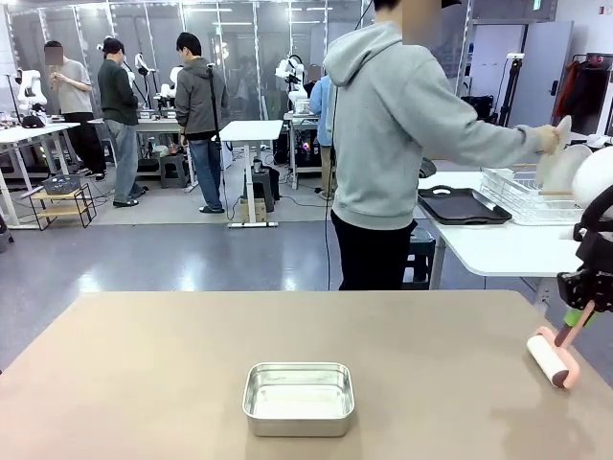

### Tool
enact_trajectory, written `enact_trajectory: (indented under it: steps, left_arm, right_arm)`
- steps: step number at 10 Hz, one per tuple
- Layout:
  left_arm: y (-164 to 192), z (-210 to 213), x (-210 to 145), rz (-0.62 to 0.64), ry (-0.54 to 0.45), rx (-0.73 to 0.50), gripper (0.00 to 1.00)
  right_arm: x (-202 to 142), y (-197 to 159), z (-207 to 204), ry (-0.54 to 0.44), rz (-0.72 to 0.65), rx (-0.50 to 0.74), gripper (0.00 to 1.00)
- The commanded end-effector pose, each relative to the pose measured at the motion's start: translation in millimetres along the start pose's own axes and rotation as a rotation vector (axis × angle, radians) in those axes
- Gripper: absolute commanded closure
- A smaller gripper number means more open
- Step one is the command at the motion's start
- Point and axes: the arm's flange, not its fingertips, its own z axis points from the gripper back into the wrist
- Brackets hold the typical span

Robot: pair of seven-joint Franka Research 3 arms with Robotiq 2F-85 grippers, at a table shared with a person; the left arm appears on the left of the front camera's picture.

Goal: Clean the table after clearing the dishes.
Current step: When the right (or left) Handle tray is removed, use the right hand (or left hand) to clean the right (or left) side of the table with the Lint Roller.

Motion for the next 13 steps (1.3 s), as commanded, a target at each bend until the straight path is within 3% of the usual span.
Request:
enact_trajectory:
  steps: [1,5,13]
  left_arm:
    - [-4,3,3,0.008,0.002,-0.014,0.00]
    - [-4,3,3,0.008,0.002,-0.014,0.00]
    - [-4,3,3,0.008,0.002,-0.014,0.00]
  right_arm:
    - [-18,20,5,0.014,-0.012,-0.106,0.79]
    - [-42,52,72,-0.029,0.021,-0.166,0.79]
    - [-40,49,79,-0.035,0.051,-0.144,0.79]
